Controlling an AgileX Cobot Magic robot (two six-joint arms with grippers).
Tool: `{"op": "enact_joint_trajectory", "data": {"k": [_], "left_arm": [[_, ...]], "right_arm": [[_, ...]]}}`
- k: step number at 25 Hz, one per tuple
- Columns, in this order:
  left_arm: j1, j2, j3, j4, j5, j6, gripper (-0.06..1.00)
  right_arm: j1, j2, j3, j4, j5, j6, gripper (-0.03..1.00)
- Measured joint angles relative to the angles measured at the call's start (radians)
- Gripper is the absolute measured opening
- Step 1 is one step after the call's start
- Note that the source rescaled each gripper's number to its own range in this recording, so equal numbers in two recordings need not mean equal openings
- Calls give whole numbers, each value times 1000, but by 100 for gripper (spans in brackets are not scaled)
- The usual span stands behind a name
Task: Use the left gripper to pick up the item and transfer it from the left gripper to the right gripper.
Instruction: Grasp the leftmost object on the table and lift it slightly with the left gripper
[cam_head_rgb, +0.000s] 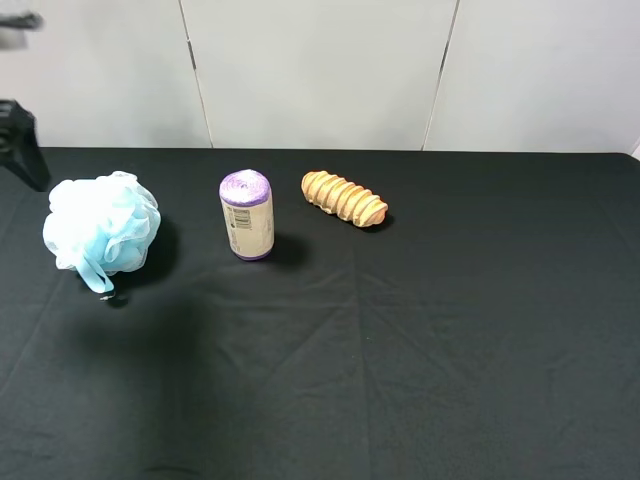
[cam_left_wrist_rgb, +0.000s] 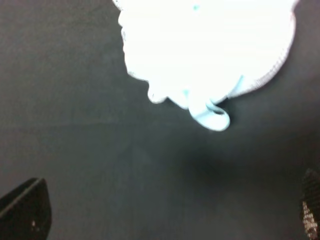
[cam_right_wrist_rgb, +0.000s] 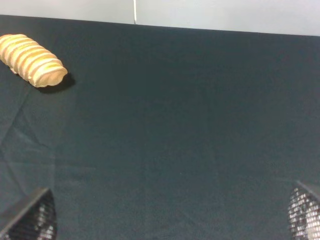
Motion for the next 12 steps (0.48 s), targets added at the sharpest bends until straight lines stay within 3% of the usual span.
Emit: {"op": "enact_joint_trajectory", "data": {"k": [5,12], "left_arm": [[-9,104,0,1,-98,0,100],[-81,246,-56,5,-196,7,100]], "right_arm": [[0,0,0,0,0,0,100],[0,0,0,0,0,0,100]]}}
